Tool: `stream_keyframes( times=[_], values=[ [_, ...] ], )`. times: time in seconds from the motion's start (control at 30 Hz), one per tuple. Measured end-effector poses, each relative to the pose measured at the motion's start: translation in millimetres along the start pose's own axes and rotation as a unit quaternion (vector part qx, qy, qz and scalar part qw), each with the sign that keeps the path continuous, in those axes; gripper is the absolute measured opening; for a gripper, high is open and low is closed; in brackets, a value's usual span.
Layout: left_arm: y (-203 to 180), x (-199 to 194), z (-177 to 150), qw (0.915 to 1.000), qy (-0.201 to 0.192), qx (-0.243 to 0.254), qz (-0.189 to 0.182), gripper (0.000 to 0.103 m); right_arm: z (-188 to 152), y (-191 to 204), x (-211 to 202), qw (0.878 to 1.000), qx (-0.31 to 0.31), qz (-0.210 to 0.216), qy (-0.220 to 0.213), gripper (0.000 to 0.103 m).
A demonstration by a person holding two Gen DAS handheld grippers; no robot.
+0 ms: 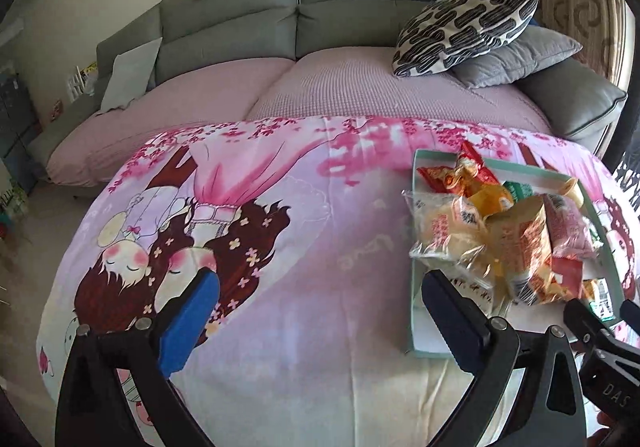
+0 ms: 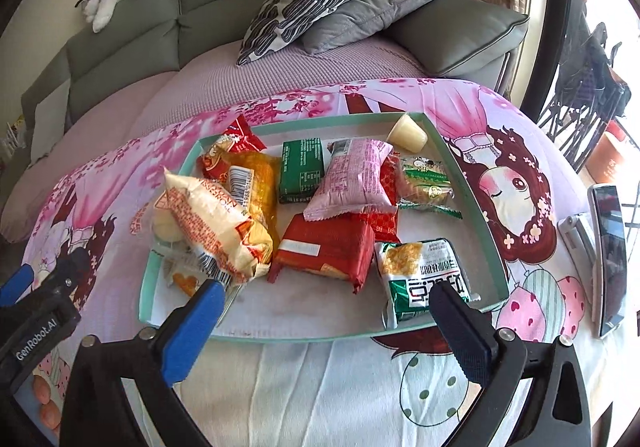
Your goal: Organize snacks
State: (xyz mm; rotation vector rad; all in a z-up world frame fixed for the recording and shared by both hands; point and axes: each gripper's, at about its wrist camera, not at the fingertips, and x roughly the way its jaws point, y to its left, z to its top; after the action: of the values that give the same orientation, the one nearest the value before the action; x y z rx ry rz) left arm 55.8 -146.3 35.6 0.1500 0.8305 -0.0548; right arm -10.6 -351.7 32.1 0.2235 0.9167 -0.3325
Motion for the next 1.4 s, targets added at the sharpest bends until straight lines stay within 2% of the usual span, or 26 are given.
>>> stream_keyframes(
  times=[0.4, 0.83, 1.4],
  values=[
    [2.9, 16.1, -44.8, 0.9975, 0.069, 0.012, -0.011, 0.101, -28.4, 8.4, -1.0, 1.0, -0.025, -0.008, 0.018, 0.103],
    [25.0, 29.2, -41.2, 0.9965, 0.075, -0.03, -0.023, 0.101, -28.6, 19.0, 8.0, 0.999, -0.042, -0.012, 0.022, 0.103],
    [31.5, 37.8, -42.8, 0.9949, 0.086, -0.043, -0.031, 0.101, -30.5, 24.8, 13.0, 0.998, -0.054, -0.013, 0.026, 0.103]
  ],
)
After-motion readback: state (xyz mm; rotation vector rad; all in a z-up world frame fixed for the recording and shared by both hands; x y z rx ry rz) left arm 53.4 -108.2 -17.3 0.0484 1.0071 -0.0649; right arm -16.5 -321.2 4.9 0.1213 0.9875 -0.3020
